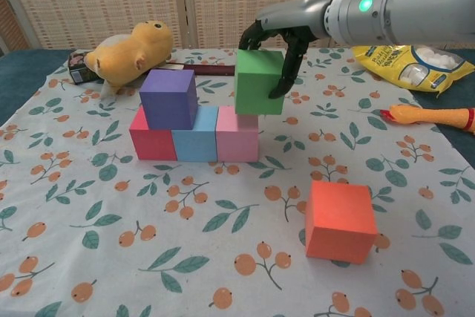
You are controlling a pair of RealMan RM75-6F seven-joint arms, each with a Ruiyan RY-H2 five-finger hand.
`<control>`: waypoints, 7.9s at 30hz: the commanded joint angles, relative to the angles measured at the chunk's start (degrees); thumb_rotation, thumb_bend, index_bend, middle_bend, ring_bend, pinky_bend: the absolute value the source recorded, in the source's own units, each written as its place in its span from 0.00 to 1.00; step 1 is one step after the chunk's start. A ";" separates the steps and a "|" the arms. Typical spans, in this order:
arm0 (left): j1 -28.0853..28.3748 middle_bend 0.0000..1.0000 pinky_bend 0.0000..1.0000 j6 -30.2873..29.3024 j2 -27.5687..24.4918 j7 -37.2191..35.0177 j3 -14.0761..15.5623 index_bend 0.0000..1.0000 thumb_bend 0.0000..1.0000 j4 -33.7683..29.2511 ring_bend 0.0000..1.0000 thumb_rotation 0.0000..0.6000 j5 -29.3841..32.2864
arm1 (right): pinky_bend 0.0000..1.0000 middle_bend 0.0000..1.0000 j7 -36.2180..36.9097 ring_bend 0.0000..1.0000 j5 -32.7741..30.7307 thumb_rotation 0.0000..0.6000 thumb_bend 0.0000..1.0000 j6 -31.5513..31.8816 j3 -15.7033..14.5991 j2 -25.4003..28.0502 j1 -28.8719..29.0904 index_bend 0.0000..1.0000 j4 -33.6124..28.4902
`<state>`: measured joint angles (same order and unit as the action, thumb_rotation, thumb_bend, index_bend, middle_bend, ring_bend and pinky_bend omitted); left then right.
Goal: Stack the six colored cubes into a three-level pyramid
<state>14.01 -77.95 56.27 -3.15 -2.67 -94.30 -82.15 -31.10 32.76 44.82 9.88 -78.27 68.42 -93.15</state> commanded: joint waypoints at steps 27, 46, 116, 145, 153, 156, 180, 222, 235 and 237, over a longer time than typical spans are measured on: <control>-0.30 0.00 0.09 0.92 1.11 -1.51 0.08 0.09 0.29 2.12 0.00 1.00 -1.91 | 0.00 0.25 -6.61 0.00 -13.48 1.00 0.16 4.41 0.86 -9.65 8.02 0.25 6.32; -1.22 0.00 0.09 0.32 1.22 -3.04 0.21 0.09 0.29 3.15 0.00 1.00 -2.43 | 0.00 0.23 -8.26 0.00 -14.68 1.00 0.13 6.40 0.92 -9.84 8.28 0.03 4.65; -0.89 0.00 0.09 2.21 0.73 -3.78 -0.01 0.06 0.29 2.93 0.00 1.00 -2.41 | 0.00 0.30 -5.95 0.00 -10.09 1.00 0.18 4.14 0.88 -9.73 7.04 0.32 5.57; -0.97 0.00 0.08 2.29 0.84 -3.93 0.05 0.06 0.28 3.11 0.00 1.00 -2.33 | 0.00 0.28 -5.96 0.00 -9.93 1.00 0.18 4.45 0.60 -10.33 7.01 0.14 6.10; -0.96 0.00 0.08 2.30 0.89 -3.89 0.06 0.06 0.28 3.08 0.00 1.00 -2.34 | 0.00 0.21 -5.59 0.00 -9.27 1.00 0.18 4.43 0.66 -10.23 6.70 0.02 5.88; -0.93 0.00 0.08 2.33 0.90 -3.85 0.06 0.06 0.29 3.08 0.00 1.00 -2.39 | 0.00 0.19 -5.54 0.00 -9.15 1.00 0.18 4.40 0.64 -10.19 6.64 0.00 5.83; 1.46 0.00 0.08 5.48 1.58 -4.89 -0.32 0.12 0.28 3.69 0.00 1.00 -2.74 | 0.00 0.08 1.05 0.00 -3.82 1.00 0.10 8.19 2.33 2.47 0.14 0.00 -9.66; 22.50 0.00 0.03 32.64 13.58 3.24 -2.74 0.10 0.53 6.94 0.00 1.00 6.52 | 0.00 0.12 21.05 0.00 2.46 1.00 0.65 -6.28 -0.05 2.27 -5.64 0.00 -5.31; 24.41 0.00 0.02 32.73 15.49 5.72 -2.79 0.10 0.53 6.11 0.00 1.00 7.82 | 0.00 0.12 22.51 0.00 3.23 1.00 0.65 -6.49 -0.11 0.89 -5.20 0.00 -4.13; 24.53 0.00 0.02 32.64 15.59 6.11 -2.75 0.10 0.53 6.06 0.00 1.00 8.21 | 0.00 0.12 22.61 0.00 3.36 1.00 0.65 -6.48 -0.19 0.79 -5.15 0.00 -3.96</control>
<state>38.49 -45.28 71.81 2.90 -5.43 -88.21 -74.01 -8.49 36.11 38.33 9.70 -77.47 63.27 -97.12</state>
